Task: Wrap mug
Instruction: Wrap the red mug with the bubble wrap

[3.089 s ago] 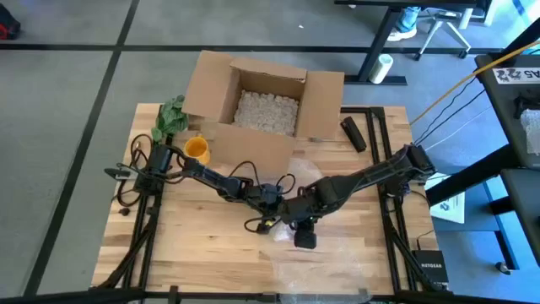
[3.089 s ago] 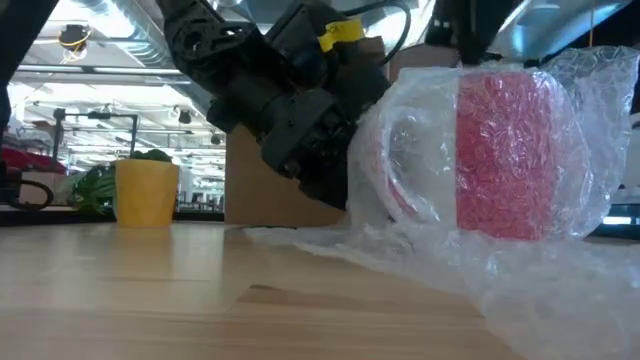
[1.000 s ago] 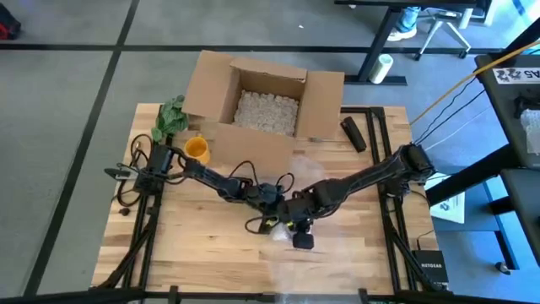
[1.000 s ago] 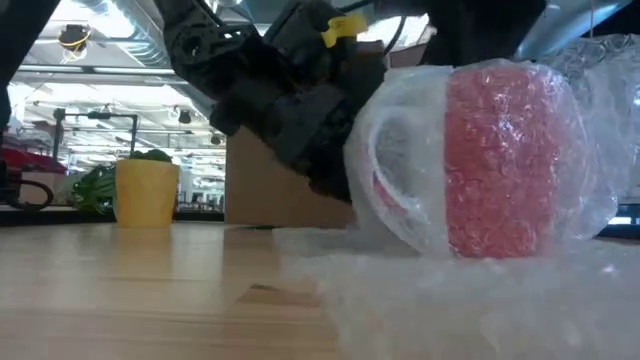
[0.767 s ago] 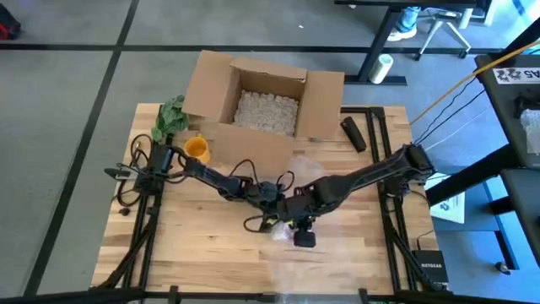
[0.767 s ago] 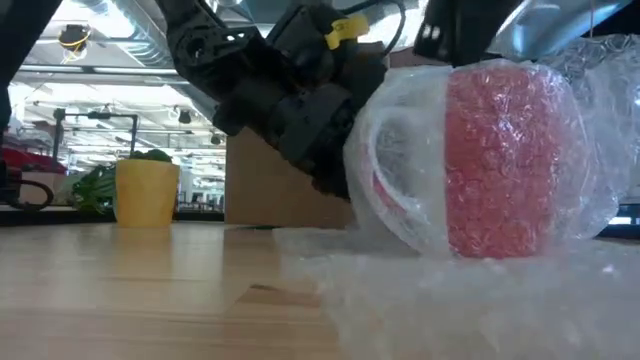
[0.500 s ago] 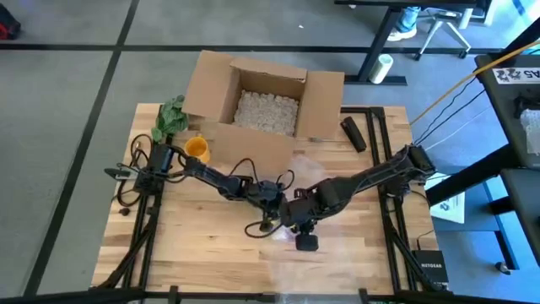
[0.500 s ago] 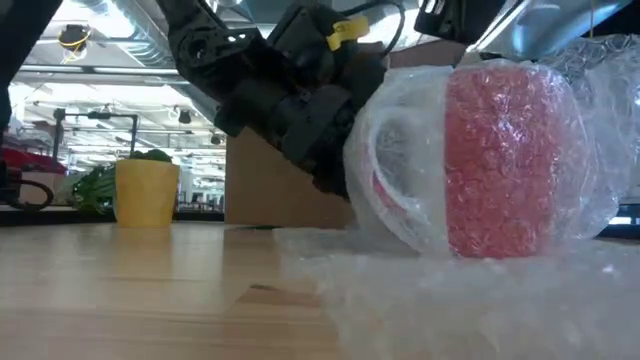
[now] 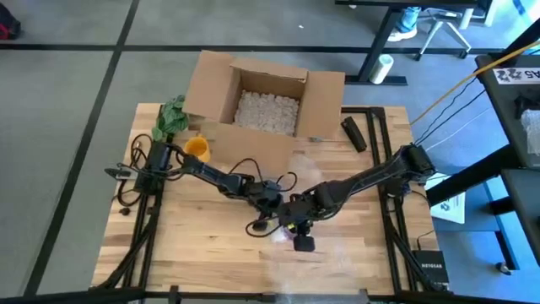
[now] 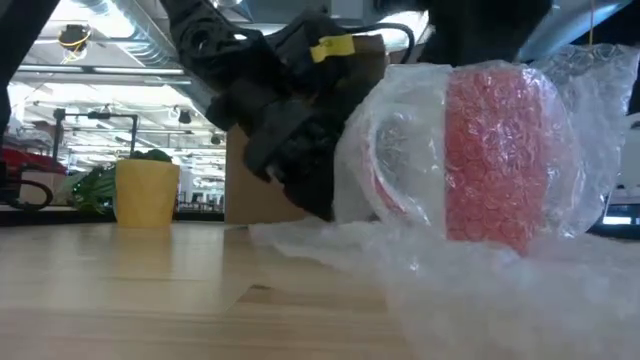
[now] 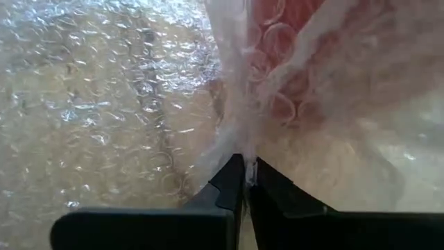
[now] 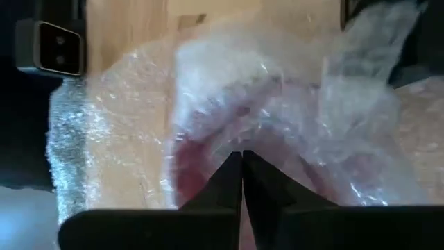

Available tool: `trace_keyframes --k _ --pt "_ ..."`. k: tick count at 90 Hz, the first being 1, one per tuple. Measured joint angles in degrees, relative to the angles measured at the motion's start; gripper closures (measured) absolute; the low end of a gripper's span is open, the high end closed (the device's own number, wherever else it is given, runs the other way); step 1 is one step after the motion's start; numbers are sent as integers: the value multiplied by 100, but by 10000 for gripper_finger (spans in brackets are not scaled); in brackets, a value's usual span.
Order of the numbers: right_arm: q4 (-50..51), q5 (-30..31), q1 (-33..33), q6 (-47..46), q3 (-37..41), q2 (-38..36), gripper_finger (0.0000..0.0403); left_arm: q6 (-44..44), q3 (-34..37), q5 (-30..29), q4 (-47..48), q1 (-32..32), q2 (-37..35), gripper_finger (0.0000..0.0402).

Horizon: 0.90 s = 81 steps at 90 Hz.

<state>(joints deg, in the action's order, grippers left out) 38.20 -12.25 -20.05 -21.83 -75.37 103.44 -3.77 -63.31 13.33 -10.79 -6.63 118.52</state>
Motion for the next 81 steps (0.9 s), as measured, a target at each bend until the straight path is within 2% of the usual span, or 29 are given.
trace_keyframes --k 22,38,54,64,81 --pt "-690 -566 37 -60 218 376 403 1 11 27 -163 100 22 402" --pt "-665 -515 37 -24 190 473 403 23 13 9 -173 108 26 402" --pt "-629 -326 15 -84 242 78 403 26 13 3 -173 108 26 402" --pt "-627 -270 15 -250 225 -484 399 27 13 -3 -173 109 28 402" --pt "-302 264 15 -672 227 -1155 355 29 14 -11 -181 109 30 402"
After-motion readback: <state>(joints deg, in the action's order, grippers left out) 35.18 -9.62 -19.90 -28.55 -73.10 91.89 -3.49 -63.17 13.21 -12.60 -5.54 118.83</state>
